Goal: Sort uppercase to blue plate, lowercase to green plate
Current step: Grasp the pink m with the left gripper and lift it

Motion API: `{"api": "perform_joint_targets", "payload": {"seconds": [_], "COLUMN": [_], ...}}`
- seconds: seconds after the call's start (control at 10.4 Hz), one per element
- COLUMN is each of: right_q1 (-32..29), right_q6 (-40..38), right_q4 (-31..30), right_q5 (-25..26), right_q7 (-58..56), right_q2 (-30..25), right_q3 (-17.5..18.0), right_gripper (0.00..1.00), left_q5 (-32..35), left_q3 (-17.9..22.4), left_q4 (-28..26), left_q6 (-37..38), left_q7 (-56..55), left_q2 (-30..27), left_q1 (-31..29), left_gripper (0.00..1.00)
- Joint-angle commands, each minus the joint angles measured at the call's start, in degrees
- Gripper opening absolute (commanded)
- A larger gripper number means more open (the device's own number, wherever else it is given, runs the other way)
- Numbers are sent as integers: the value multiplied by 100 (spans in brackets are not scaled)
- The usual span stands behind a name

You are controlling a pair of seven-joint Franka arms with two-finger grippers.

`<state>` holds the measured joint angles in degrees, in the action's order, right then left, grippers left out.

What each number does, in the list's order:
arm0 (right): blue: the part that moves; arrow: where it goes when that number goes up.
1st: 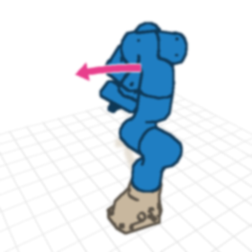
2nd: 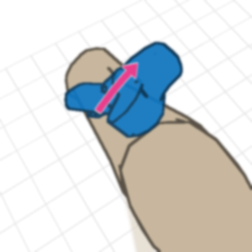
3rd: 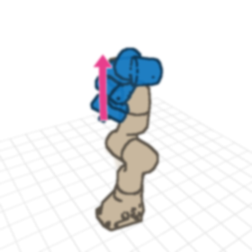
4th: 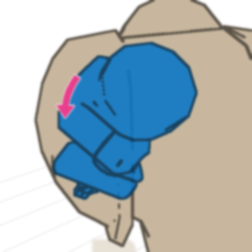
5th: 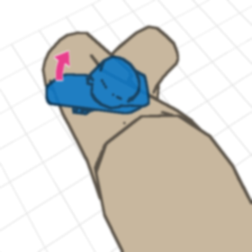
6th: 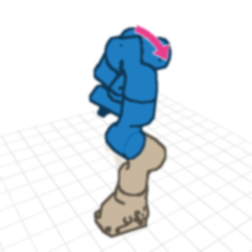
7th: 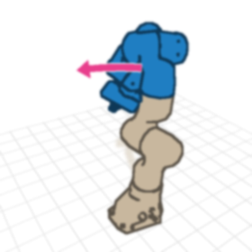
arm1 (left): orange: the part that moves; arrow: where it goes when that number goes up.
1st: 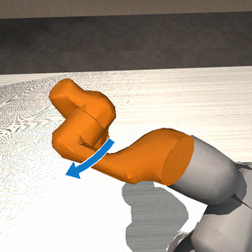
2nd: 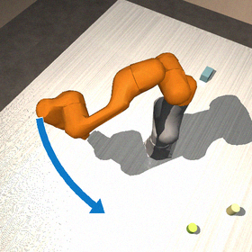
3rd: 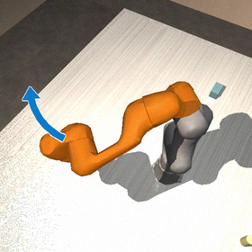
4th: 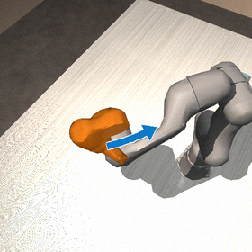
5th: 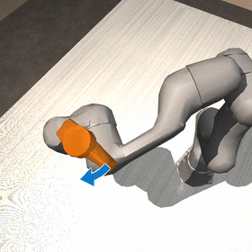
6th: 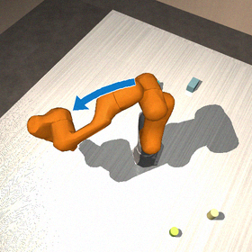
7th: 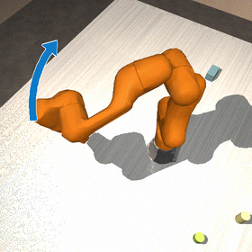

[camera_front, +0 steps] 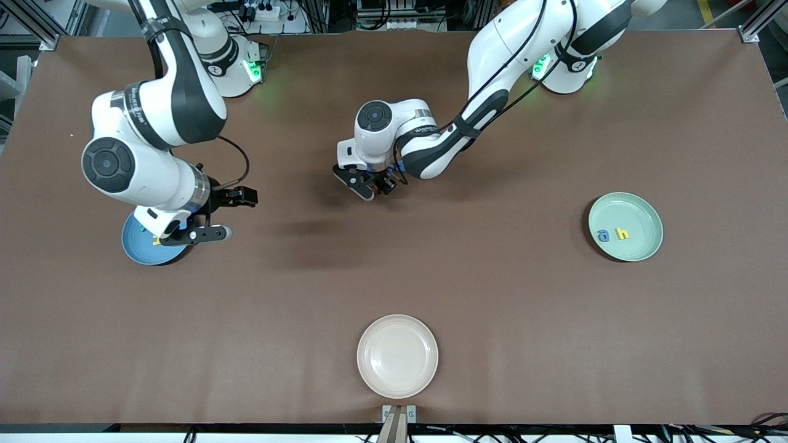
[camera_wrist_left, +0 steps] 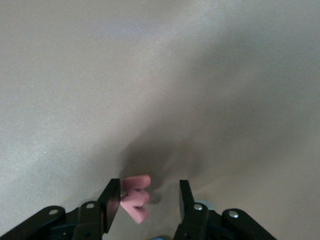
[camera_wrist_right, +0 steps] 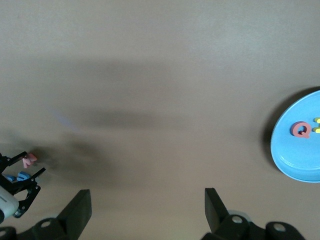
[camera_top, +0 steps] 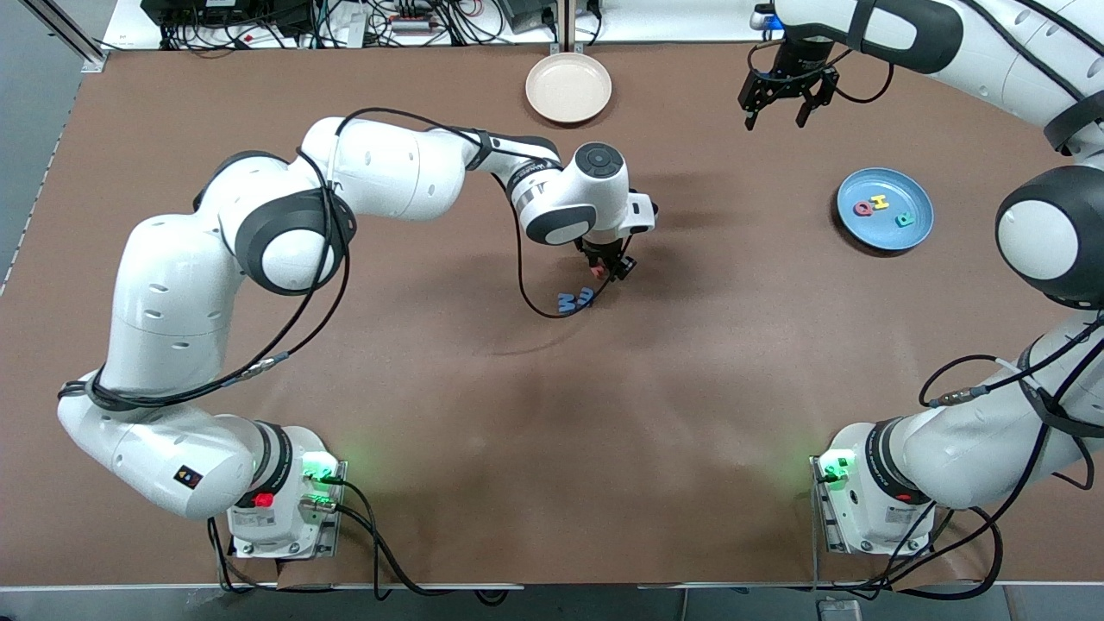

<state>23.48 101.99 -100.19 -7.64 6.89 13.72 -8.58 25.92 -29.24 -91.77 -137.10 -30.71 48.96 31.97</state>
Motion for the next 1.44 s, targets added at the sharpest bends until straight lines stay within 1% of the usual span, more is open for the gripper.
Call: {"api": "perform_joint_targets", "payload": {"seconds": [0.0, 0.29, 0.38, 0.48, 0.57, 0.77, 0.86, 0.96, 1.05, 1.15, 1.25, 1.34], "right_q1": [-1, -1, -1, -1, -1, -1, -1, -1, -1, -1, -1, 8], "right_q6": [-100, -109, -109, -109, -109, -109, -109, -118, -118, -118, -152, -170], "right_q4": [-1, -1, -1, 8, 8, 8, 8, 43, 43, 43, 43, 43], "right_q5": [-36, -36, -36, -36, -36, -36, -36, -36, -36, -36, -44, -44], "right_q7": [103, 111, 111, 111, 111, 111, 111, 111, 111, 120, 120, 129], "right_q2": [-107, -107, -98, -98, -107, -107, -107, -107, -107, -98, -98, -98], "right_q3": [23, 32, 32, 40, 66, 84, 93, 84, 93, 93, 102, 206], "right_gripper": [100, 100, 100, 100, 100, 100, 100, 100, 100, 100, 100, 100], "left_q5": [107, 124, 142, 151, 151, 151, 151, 72, 11, -294, -637, -875], "left_q3": [59, 68, 68, 103, 129, 147, 164, 156, 147, 121, 121, 121], "left_q4": [116, 116, 107, 107, 90, 63, 89, 133, 133, 133, 125, 125], "left_q6": [35, 35, 35, 35, 35, 61, 244, 594, 928, 1279, 1596, 2034], "left_q7": [74, 66, 74, 74, 57, 31, 57, 66, 31, 65, 92, 240], "left_q2": [105, 149, 149, 149, 158, 149, 80, -104, -410, -727, -1173, -1552], "left_q1": [46, 46, 46, 55, 55, 55, 20, -24, -120, -347, -602, -883], "left_gripper": [56, 54, 45, 28, 0, 0, 0, 0, 0, 0, 0, 0]}}
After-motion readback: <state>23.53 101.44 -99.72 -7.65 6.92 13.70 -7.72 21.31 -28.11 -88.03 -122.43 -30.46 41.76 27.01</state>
